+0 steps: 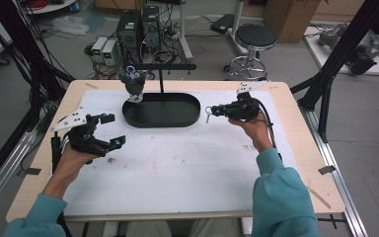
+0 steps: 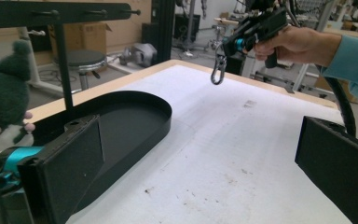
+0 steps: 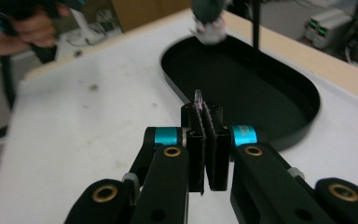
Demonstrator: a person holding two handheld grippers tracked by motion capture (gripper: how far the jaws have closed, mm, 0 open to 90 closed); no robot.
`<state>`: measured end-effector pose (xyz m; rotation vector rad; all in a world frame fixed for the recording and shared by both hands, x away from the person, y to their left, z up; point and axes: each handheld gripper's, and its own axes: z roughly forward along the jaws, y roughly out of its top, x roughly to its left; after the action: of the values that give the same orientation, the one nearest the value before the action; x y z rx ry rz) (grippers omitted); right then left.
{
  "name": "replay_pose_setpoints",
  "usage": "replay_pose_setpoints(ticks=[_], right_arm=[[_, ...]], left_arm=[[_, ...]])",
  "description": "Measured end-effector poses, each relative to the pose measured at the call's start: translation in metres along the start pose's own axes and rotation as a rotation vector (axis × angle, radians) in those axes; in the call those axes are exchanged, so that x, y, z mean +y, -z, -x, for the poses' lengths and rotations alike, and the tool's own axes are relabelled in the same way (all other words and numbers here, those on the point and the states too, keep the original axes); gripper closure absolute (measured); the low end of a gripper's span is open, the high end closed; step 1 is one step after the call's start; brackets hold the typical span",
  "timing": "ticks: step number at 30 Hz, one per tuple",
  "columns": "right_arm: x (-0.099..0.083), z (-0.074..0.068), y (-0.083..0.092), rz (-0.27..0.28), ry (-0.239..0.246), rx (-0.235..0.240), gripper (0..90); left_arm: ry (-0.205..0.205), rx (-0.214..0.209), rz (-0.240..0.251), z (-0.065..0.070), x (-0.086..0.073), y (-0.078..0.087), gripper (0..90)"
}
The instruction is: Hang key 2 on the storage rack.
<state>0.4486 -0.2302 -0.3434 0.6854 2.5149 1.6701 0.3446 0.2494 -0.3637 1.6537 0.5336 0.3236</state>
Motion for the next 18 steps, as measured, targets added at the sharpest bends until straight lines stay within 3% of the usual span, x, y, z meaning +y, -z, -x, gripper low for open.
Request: replay_pose_setpoints(ticks=[7,18], right_arm=[[0.007,-0.012,0.006,0.079,0.038,0.068,88.9],[0.017,-0.032,-0.003,0.083,0.098,0.149,88.9]], left_arm=[[-0.017,-0.043,-0.017,0.002,0.016,-0.013,1.7],[-0.06,-0.112,-0.026,0.011,0.038,-0.038,1.7]])
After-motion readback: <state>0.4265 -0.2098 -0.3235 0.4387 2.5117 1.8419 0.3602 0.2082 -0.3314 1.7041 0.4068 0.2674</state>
